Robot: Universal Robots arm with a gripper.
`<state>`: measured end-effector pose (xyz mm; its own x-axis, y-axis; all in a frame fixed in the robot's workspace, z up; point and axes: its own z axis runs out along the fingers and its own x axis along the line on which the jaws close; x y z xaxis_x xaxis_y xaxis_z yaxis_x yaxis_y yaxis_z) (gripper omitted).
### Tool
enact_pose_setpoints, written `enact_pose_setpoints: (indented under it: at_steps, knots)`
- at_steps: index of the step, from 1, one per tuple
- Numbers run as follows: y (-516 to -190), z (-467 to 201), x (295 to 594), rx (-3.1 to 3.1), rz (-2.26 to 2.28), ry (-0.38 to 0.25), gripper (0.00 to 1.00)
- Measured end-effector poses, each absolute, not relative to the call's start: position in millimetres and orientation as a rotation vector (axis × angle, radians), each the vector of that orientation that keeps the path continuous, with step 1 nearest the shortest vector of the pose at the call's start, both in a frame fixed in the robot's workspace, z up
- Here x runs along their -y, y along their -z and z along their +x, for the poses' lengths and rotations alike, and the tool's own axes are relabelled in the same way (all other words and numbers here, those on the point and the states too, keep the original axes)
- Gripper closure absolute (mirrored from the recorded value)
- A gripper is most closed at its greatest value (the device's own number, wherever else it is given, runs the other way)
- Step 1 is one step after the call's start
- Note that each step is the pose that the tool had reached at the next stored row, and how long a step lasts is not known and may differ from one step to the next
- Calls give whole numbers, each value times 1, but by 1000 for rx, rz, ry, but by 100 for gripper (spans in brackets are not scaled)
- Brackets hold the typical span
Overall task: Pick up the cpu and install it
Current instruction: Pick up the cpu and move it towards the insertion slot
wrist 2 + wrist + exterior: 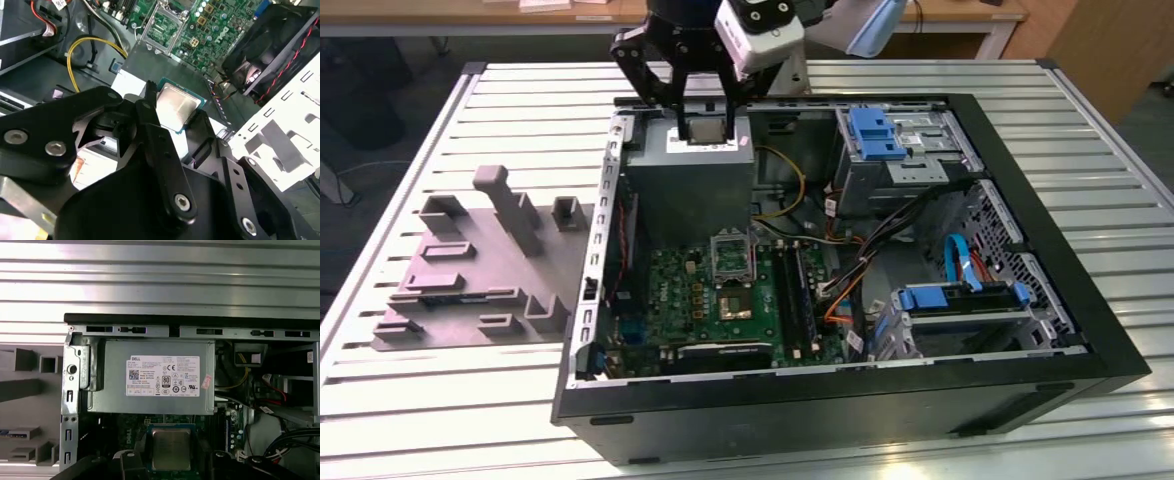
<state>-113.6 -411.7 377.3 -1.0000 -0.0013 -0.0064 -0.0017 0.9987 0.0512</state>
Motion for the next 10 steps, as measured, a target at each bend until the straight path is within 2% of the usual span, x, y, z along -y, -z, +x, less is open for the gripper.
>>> enact_pose_setpoints:
  at_steps: [1,10]
  knots:
    - [-377,-114,420,-3135,-2,-79,53]
    - [-377,-114,420,-3134,-2,-80,53]
